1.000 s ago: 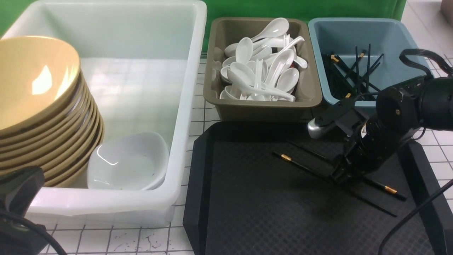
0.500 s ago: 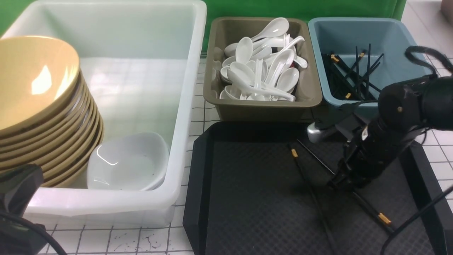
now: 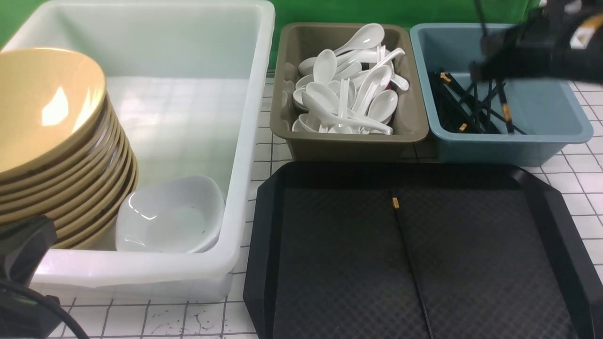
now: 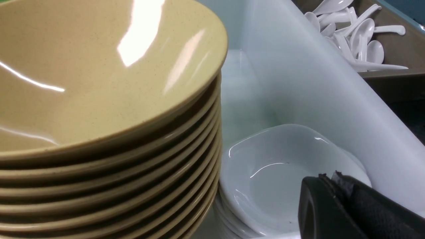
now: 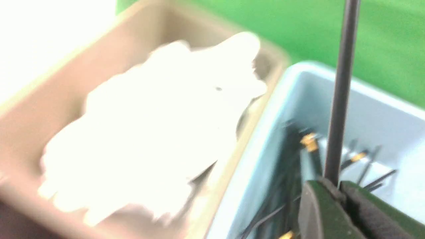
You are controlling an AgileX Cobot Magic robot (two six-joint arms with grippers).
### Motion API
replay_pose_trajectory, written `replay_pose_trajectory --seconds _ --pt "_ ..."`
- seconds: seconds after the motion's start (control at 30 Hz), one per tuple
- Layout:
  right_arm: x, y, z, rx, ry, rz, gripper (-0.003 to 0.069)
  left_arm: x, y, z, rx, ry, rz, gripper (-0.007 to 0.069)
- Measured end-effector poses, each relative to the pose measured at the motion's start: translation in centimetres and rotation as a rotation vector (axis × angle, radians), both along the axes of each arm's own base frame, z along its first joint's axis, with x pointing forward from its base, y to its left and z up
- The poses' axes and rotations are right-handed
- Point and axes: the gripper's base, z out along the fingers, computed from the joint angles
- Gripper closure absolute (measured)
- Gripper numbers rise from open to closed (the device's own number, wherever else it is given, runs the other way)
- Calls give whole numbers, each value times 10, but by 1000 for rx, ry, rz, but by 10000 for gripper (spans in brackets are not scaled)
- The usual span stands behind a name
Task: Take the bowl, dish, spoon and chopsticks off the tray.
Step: Use the right arm to put a chopstick into the small storage box on the right
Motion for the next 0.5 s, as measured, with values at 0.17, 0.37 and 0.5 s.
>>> replay_pose_trajectory --seconds 0.17,0.37,0.5 --pt "66 -14 -46 96 148 -128 582 0 0 -5 0 15 0 636" --pt "87 -15 -65 91 359 -171 454 0 0 -6 0 17 0 636" --pt "74 -10 -30 76 380 -155 333 1 0 -6 -6 12 3 636"
